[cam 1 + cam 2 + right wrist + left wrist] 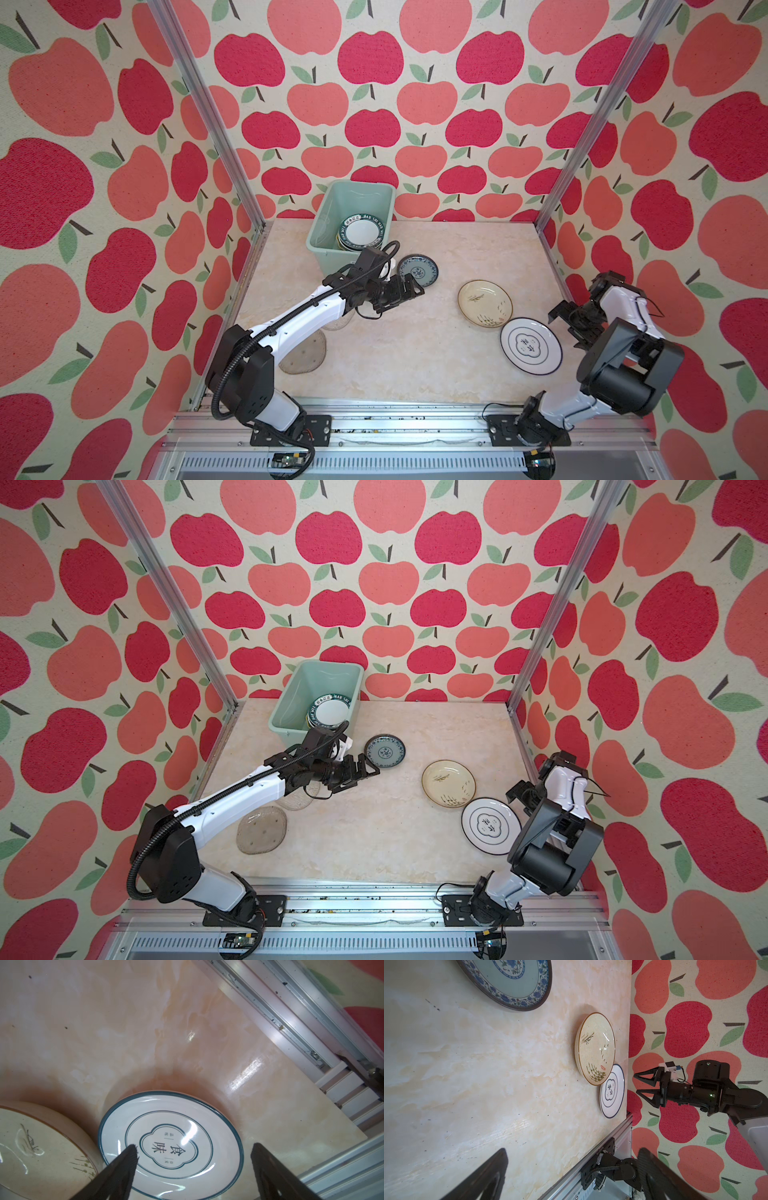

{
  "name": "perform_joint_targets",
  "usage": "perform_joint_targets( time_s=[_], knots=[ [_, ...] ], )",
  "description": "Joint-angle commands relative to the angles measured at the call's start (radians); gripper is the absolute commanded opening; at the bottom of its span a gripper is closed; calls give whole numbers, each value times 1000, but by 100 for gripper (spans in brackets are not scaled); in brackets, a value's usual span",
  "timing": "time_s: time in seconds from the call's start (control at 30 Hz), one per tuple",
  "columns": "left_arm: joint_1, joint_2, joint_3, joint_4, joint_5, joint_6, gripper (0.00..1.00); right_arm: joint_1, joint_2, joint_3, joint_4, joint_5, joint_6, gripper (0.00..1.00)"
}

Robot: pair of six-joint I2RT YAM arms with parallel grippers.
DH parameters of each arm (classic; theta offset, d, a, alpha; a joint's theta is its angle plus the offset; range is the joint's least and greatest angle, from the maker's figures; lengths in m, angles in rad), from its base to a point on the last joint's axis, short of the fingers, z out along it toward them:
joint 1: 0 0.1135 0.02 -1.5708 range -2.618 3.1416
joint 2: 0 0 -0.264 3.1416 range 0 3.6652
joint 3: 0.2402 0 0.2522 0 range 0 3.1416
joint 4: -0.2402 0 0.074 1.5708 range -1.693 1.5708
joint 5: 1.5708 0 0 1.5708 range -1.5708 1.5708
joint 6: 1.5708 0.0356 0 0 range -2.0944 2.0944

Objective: Place the plates into the plastic bin on the countertop
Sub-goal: 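Close the right gripper on the white plate rim and drag it closer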

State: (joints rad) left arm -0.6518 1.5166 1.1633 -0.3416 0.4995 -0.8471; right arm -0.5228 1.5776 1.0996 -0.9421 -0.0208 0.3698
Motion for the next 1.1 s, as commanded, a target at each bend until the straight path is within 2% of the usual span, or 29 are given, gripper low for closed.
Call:
perform_joint_targets(
  time_s=[0.0,0.17,0.47,0.8,1.07],
  knots=[
    [2,6,-13,31,21,-3,99,-7,38,25,4,-73,-26,91],
    [2,24,14,-4,22,21,99,-8,104,44,33,-72,-40,92],
    [-2,38,30,-4,19,4,99,-7,184,36,58,-176,-64,95],
    [-10,81,70,-2,21,-21,99,35,165,-27,36,-226,-90,93],
    [-20,75,67,-24,3,-41,99,130,118,-70,4,-257,-69,92]
  ],
)
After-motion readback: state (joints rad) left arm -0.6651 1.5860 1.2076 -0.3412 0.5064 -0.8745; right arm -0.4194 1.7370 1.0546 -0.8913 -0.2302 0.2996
